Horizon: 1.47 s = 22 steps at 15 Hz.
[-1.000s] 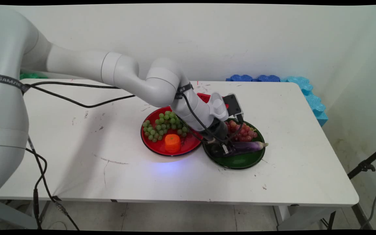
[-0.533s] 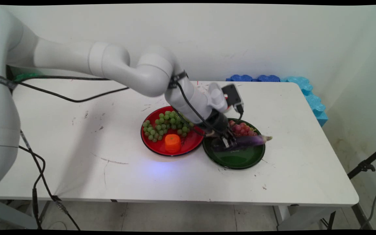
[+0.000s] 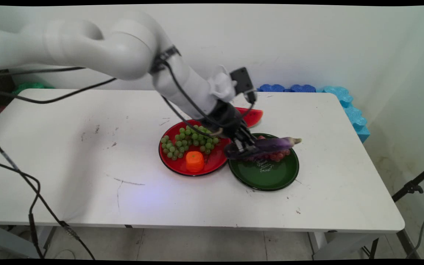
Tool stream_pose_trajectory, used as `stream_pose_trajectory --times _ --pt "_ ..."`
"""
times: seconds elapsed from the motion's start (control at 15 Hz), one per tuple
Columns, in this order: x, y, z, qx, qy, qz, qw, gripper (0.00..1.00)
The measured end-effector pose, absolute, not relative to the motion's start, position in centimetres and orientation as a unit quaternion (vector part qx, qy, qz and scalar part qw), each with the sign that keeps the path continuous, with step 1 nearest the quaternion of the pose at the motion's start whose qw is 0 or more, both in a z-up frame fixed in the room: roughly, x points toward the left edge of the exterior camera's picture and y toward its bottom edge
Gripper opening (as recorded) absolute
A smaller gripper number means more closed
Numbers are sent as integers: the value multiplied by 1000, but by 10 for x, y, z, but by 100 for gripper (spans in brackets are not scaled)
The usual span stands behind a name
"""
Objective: Place the picked object on the table
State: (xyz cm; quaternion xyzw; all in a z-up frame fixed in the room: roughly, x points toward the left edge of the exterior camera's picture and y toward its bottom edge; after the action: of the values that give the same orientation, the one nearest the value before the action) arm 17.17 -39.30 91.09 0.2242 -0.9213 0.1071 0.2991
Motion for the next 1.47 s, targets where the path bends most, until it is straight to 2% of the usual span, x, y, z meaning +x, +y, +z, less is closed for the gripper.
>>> stream_pose_trajectory --times 0.27,0.53,1.0,1.47 --pt "205 -366 927 220 -923 100 299 0" --pt "230 -341 919 210 -929 87 292 0" --pt "250 -309 875 199 -938 53 280 0" --pt "246 -310 831 195 -939 32 282 0"
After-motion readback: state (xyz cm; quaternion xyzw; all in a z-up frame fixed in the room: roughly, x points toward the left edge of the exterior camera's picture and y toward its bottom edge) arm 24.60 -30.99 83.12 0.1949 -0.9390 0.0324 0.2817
